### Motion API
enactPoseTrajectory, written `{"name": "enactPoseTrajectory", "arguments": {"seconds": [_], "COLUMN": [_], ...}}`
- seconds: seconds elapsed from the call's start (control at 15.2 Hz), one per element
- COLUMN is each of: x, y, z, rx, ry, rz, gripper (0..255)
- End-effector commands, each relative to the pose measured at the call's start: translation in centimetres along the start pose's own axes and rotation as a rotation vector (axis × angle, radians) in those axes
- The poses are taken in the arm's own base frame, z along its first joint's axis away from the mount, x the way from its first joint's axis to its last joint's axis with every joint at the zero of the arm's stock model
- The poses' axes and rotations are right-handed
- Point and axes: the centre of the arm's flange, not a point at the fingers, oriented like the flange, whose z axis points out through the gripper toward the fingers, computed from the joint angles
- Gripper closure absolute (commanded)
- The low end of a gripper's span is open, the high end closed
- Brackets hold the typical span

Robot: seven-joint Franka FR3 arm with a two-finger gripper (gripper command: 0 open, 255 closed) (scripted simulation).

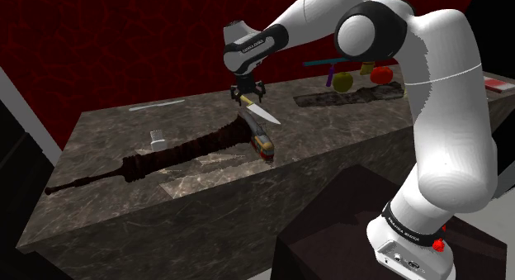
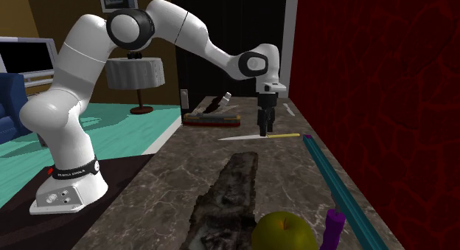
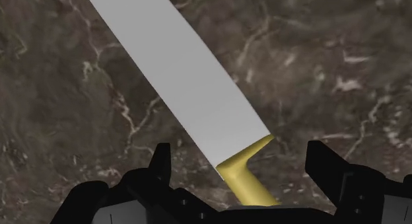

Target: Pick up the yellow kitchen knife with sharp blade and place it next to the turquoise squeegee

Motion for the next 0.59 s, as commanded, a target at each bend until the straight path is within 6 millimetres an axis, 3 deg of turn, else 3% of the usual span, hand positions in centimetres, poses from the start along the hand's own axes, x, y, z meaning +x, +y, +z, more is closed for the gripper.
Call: {"name": "enactPoseTrajectory", "arguments": {"seconds": [0.0, 0.07, 0.53], "x": [0.0, 0.0, 0.1], "y": [0.0, 0.0, 0.05], "z": [0.0, 0.0, -0.09], "rx": [0.0, 0.0, 0.0], "ry": [0.0, 0.0, 0.0], "rz": [0.0, 0.0, 0.0], "gripper": [0, 255, 255]}}
